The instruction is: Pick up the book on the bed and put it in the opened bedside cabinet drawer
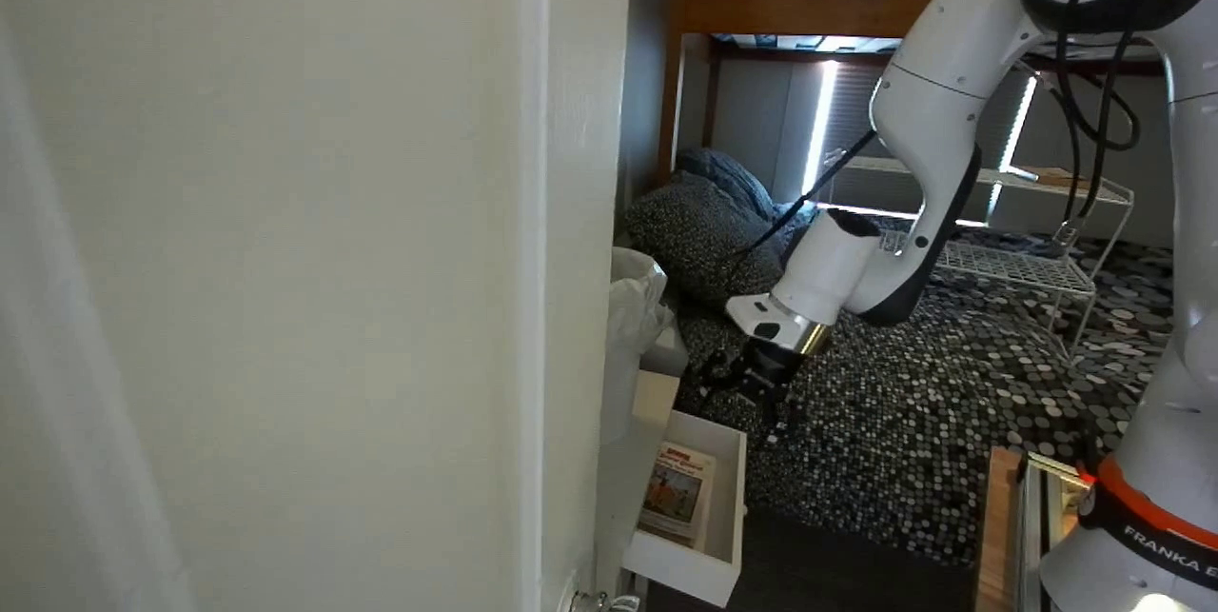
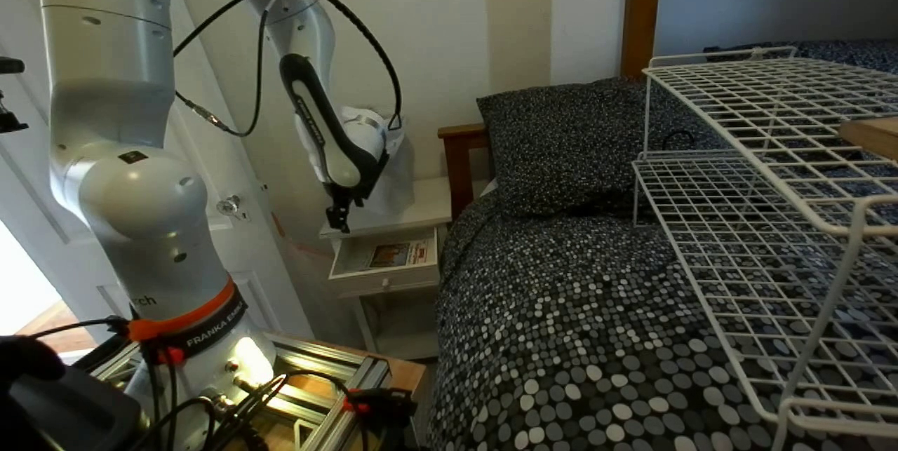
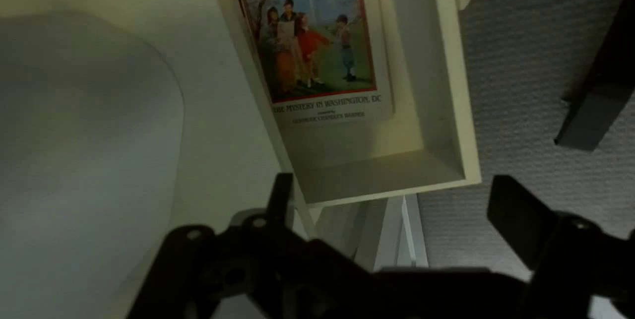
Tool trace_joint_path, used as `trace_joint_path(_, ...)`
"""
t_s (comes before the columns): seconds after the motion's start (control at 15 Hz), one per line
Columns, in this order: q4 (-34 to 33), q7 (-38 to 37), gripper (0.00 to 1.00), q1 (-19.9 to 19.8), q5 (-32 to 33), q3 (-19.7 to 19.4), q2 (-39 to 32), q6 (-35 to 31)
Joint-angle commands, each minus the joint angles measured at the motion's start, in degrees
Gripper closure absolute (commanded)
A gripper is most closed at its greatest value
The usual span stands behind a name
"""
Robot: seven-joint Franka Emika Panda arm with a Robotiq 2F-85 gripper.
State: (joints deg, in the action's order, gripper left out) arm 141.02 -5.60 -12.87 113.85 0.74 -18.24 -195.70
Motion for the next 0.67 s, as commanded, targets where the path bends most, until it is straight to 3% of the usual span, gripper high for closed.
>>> trace_joint_path(0.0, 3.6, -4.6, 0.0, -3.7, 6.6, -10.0, 4.0, -13.0)
trace_joint_path(0.2, 0.7, -13.6, 0.0, -5.6, 14.9, -17.4, 4.4, -25.8)
trace_joint_path(0.27, 1.4, -7.1, 0.0, -3.7, 10.3, -16.5, 2.7, -21.6)
trace_joint_path(0.4, 1.1, -6.9, 0.0, -4.6, 11.0, -18.2, 3.1, -23.1)
trace_joint_path(0.6, 1.1, -6.9, 0.0, -3.3, 10.6, -17.5, 2.7, -22.9)
